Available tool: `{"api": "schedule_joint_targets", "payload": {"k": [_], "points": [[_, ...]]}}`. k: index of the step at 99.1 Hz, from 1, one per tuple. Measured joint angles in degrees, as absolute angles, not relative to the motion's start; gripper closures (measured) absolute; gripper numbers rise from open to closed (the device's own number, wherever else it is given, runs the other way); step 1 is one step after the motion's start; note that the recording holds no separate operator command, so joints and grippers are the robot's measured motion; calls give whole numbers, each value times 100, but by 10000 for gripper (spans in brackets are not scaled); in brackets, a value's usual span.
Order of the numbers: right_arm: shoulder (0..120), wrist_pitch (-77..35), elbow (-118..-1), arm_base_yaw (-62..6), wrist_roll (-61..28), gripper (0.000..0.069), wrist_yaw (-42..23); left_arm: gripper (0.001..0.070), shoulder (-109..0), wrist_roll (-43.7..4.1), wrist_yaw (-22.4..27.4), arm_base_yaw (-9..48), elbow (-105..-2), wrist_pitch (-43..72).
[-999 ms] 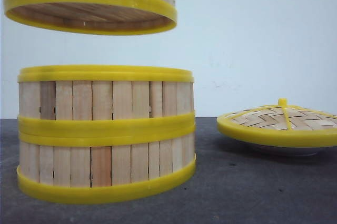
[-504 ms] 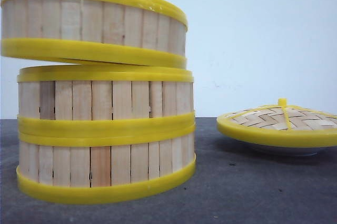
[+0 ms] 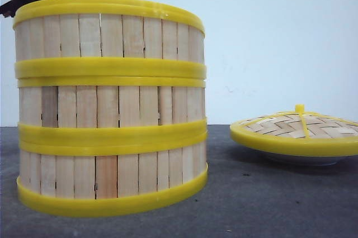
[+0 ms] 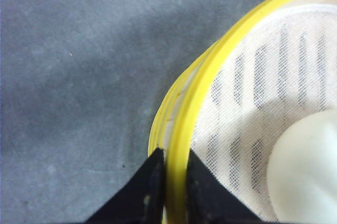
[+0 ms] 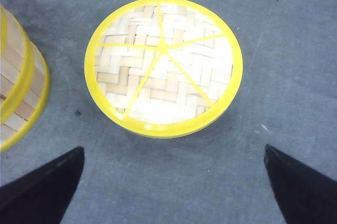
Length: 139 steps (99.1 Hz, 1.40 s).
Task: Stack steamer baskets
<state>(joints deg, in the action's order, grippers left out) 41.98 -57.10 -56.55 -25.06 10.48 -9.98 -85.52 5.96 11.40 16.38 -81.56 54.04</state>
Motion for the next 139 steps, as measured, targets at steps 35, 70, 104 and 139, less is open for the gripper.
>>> {"api": "schedule_joint_targets", "payload": {"k": [35,70,104,139], "points": [[4200,-5710,-5655,-2506,1048,10,-998,688,-8552,593,1024,1653,-8132,5367],[4200,-5710,-5655,-2506,1050,10,-998,579,-8552,517,1000,1653,-8077,5205],[4316,-5505,-5655,-2458,1050,10,-751,433,-8449,438,1007,1647,-8077,5135],[5745,-4372,-5655,-1761,718,10,158,433,-6945,379,611,1365,-8202,5192]]}}
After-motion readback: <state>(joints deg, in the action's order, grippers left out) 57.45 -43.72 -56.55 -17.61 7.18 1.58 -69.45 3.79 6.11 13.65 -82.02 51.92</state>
